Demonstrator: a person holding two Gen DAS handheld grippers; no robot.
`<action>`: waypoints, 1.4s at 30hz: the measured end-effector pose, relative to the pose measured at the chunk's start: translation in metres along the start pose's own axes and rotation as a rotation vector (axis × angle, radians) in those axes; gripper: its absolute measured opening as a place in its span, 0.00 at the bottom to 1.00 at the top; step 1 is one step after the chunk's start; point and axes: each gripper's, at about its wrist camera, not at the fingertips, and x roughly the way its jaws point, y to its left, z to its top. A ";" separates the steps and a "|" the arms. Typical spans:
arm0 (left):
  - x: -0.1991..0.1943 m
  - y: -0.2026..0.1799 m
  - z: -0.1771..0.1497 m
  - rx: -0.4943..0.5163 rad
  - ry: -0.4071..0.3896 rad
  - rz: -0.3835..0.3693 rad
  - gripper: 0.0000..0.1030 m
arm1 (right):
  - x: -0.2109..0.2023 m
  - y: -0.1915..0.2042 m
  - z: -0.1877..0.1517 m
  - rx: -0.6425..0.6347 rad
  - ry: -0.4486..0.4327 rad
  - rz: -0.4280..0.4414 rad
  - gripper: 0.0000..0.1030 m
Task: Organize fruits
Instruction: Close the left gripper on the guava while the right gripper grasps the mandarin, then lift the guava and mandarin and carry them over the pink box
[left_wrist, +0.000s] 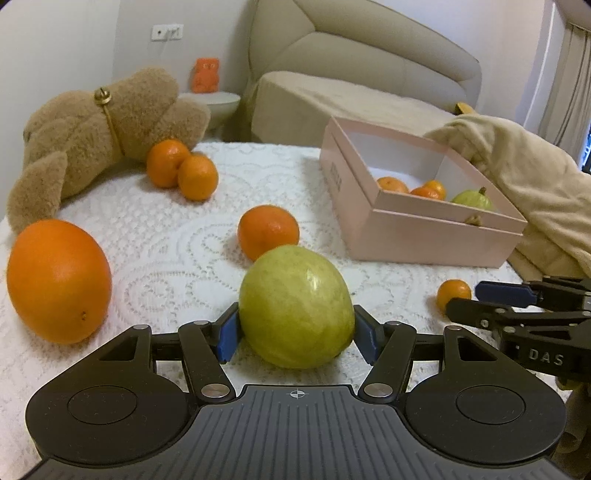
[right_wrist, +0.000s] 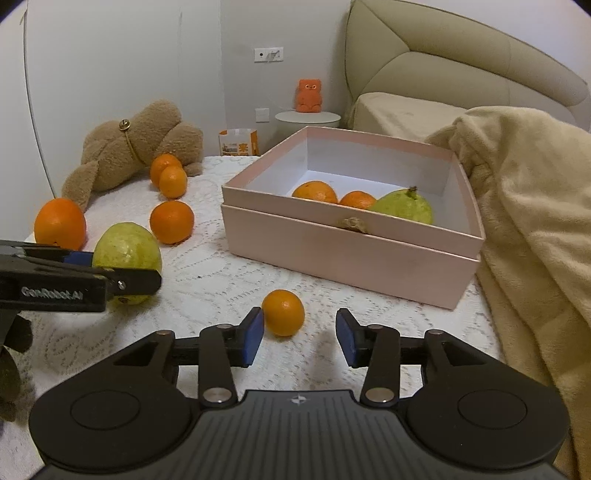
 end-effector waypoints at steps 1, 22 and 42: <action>0.000 0.001 0.000 -0.008 -0.003 -0.005 0.65 | 0.004 0.000 0.001 0.006 0.005 0.005 0.41; -0.019 0.001 0.020 -0.052 -0.066 -0.088 0.64 | 0.006 0.009 0.012 -0.021 -0.019 0.000 0.26; 0.070 -0.086 0.205 0.046 -0.004 -0.250 0.64 | -0.069 -0.084 0.242 -0.020 -0.261 -0.192 0.26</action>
